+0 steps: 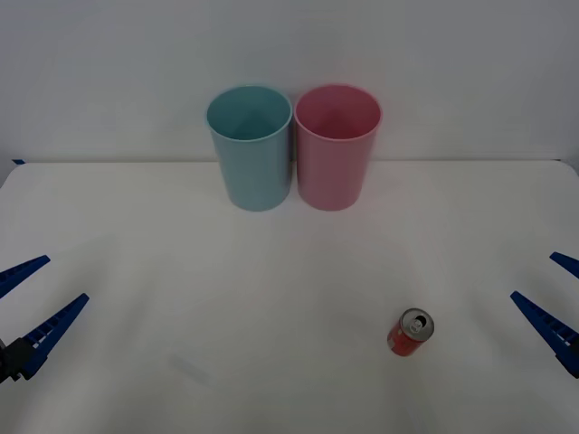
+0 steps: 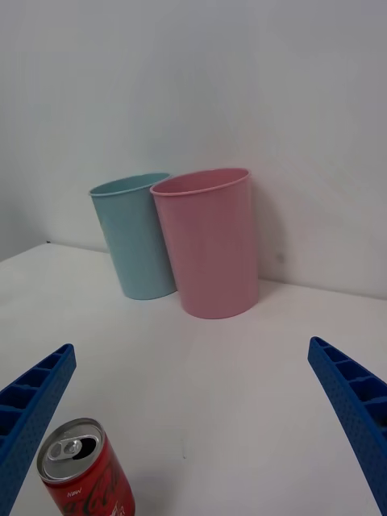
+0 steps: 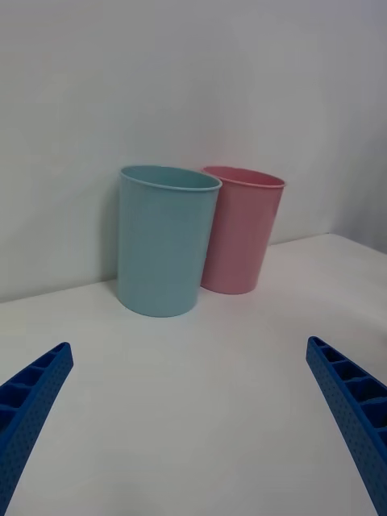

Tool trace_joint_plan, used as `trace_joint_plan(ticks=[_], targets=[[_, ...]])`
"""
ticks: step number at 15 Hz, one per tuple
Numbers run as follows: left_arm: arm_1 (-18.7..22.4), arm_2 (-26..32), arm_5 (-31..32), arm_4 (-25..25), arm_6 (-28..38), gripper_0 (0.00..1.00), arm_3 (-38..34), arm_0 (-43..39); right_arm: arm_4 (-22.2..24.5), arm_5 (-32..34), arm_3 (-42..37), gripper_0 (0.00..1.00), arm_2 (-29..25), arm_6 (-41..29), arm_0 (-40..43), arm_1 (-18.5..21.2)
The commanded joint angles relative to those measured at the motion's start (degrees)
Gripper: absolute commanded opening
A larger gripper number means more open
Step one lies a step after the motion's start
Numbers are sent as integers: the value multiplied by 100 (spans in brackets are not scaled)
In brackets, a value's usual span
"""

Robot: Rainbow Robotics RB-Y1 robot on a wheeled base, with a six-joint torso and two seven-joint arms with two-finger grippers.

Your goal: Grasp the object on the table and drop it into the matching bin: aluminum can to the light blue bin, PET bottle to the pink bin.

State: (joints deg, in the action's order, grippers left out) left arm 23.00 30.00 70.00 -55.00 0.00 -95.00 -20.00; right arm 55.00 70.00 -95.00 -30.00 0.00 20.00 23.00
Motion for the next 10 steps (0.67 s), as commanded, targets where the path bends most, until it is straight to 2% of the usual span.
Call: trace_joint_plan(ticks=[1,2,3,10], targets=[[0,0,0,0,0,100,0,0,0,0,0,100,0,0,0,0],[0,0,0,0,0,100,0,0,0,0,0,100,0,0,0,0],[0,0,0,0,0,100,0,0,11,40,52,100,12,0,127,-164],[0,0,0,0,0,100,0,0,-104,31,-106,100,161,35,338,-6]])
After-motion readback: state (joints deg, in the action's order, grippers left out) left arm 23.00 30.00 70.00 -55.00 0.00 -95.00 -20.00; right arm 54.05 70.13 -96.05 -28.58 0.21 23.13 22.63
